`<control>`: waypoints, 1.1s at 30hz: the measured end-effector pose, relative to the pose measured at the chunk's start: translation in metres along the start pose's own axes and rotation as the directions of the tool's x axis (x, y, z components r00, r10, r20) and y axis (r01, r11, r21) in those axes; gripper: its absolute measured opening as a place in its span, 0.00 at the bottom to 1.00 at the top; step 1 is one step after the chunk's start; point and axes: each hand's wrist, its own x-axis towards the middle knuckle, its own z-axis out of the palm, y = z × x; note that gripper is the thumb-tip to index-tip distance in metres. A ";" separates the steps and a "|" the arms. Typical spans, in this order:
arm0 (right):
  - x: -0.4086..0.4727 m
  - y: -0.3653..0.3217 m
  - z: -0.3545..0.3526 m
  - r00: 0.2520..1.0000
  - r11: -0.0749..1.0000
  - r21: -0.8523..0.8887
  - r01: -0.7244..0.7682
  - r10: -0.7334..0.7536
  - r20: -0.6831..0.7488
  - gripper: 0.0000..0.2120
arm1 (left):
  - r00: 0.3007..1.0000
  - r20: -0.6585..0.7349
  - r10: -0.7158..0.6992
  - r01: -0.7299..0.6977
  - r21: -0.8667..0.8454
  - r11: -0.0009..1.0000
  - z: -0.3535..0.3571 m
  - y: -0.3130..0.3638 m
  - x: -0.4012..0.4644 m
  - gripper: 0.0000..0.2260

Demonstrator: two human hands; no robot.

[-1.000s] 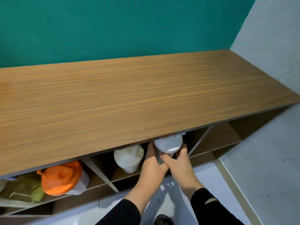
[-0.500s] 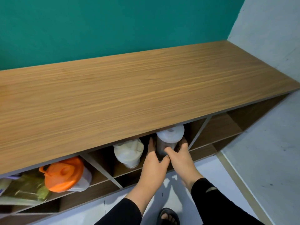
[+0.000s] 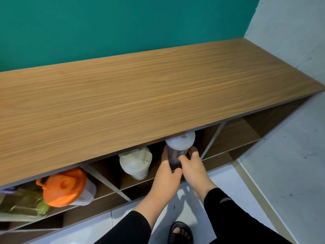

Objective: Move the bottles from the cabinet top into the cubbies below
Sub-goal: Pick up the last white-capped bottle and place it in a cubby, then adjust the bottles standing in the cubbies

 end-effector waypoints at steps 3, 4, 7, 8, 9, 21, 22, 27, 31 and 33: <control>0.000 0.000 -0.001 1.000 1.000 -0.012 -0.011 0.011 0.003 0.17 | 0.999 0.032 -0.015 0.015 0.000 1.000 -0.001 0.005 -0.005 0.34; 0.001 0.001 -0.001 1.000 1.000 -0.010 -0.009 0.009 0.000 0.17 | 0.999 0.044 -0.025 0.025 -0.008 1.000 0.000 0.005 -0.006 0.34; 0.003 0.001 -0.001 1.000 1.000 -0.011 0.002 -0.002 -0.004 0.19 | 0.998 0.054 -0.035 0.036 -0.013 0.999 0.001 0.006 -0.009 0.35; 0.004 0.002 0.000 1.000 1.000 -0.009 0.001 -0.001 0.000 0.21 | 0.998 0.048 -0.035 0.036 -0.012 0.999 0.001 0.006 -0.009 0.36; 0.005 0.002 0.000 1.000 1.000 -0.020 -0.008 0.008 0.007 0.21 | 0.999 0.041 -0.033 0.033 -0.004 0.999 0.000 0.005 -0.009 0.37; -0.002 0.012 0.026 0.939 0.901 -0.428 0.069 0.086 0.333 0.21 | 0.882 -0.110 -0.457 0.410 -0.298 0.862 -0.024 -0.031 -0.045 0.24; -0.001 0.009 0.034 0.936 0.909 -0.406 0.094 0.058 0.346 0.25 | 0.859 -0.148 -0.491 0.420 -0.346 0.839 -0.030 -0.034 -0.046 0.22; 0.003 0.002 0.066 0.901 0.897 -0.362 0.252 -0.081 0.427 0.37 | 0.866 -0.219 -0.449 0.348 -0.379 0.857 -0.058 -0.036 -0.047 0.24; 0.000 0.001 0.073 0.913 0.897 -0.369 0.243 -0.083 0.399 0.35 | 0.895 -0.181 -0.408 0.329 -0.350 0.877 -0.072 -0.032 -0.041 0.23; -0.002 0.001 0.069 0.917 0.918 -0.334 0.215 -0.072 0.393 0.33 | 0.892 -0.193 -0.409 0.337 -0.318 0.886 -0.078 -0.035 -0.031 0.23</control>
